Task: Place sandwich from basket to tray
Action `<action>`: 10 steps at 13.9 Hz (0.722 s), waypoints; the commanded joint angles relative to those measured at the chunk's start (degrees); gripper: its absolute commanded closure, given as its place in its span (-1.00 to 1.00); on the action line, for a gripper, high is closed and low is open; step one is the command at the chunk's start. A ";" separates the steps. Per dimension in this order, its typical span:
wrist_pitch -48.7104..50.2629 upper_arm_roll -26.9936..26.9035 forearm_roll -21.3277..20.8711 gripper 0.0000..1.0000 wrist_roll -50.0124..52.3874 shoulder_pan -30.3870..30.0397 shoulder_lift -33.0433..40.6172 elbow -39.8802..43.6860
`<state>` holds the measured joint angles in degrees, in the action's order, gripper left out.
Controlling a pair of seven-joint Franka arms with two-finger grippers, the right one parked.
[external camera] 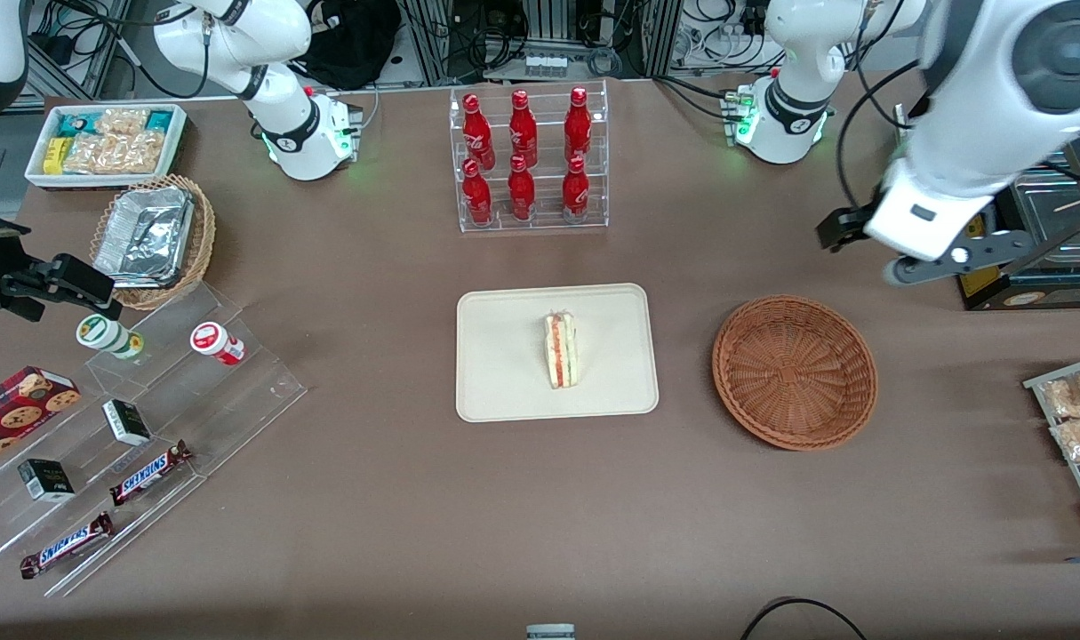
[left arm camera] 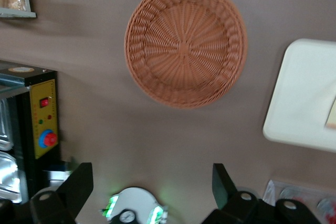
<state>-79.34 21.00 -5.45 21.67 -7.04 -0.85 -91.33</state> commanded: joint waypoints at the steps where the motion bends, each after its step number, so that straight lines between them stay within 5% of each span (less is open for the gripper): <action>1: 1.73 -7.25 2.81 -1.00 -9.16 1.93 3.65 -1.48; 10: -1.16 -9.31 2.11 -1.00 -14.00 3.36 -1.44 5.64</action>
<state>-80.36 12.45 -3.07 10.81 -3.66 -1.82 -87.26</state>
